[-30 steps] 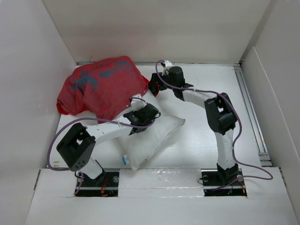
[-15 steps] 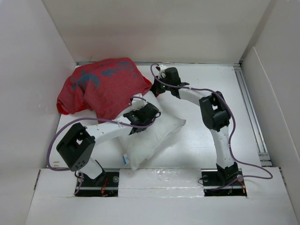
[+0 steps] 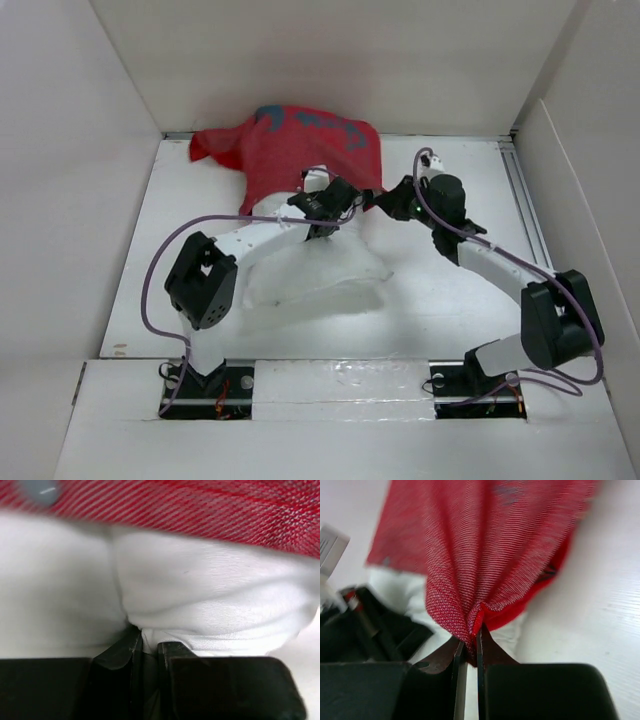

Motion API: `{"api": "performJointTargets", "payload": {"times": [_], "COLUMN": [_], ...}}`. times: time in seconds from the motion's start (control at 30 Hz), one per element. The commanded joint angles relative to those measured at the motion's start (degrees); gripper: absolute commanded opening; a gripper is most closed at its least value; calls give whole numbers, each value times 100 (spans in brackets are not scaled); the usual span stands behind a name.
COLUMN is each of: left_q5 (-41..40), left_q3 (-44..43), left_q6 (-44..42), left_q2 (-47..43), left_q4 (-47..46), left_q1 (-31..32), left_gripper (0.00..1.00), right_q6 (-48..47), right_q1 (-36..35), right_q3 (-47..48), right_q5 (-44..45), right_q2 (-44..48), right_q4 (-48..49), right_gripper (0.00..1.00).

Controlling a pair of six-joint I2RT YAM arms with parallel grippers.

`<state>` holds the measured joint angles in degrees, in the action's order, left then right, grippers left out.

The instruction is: Put the pillow into the pillowcase

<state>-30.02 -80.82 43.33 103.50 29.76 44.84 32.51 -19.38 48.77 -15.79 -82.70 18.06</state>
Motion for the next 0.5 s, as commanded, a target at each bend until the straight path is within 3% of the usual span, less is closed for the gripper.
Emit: {"api": "performJointTargets", "payload": {"times": [0.0, 0.1, 0.27, 0.33, 0.47], "left_q5": [-426, -478, -321, -320, -663], "left_q3": [-592, -384, 768, 1076, 1323], "left_q6": [262, 772, 923, 862, 800], "left_q2": [363, 162, -629, -691, -744], "left_q4": [565, 636, -196, -400, -814], "left_q1": [-300, -248, -300, -397, -624], "left_gripper": [0, 0, 0, 0, 0], "right_q6": [169, -8, 71, 71, 272], "right_q1": [-443, -1347, -3077, -3265, -3528], "right_q3": [9, -174, -509, -317, -473], "right_q5": [-582, -741, 171, 234, -714], "right_q2": [359, 499, 448, -137, -432], "right_q4": [-267, -602, -551, -550, 371], "right_gripper": [0, 0, 0, 0, 0]}}
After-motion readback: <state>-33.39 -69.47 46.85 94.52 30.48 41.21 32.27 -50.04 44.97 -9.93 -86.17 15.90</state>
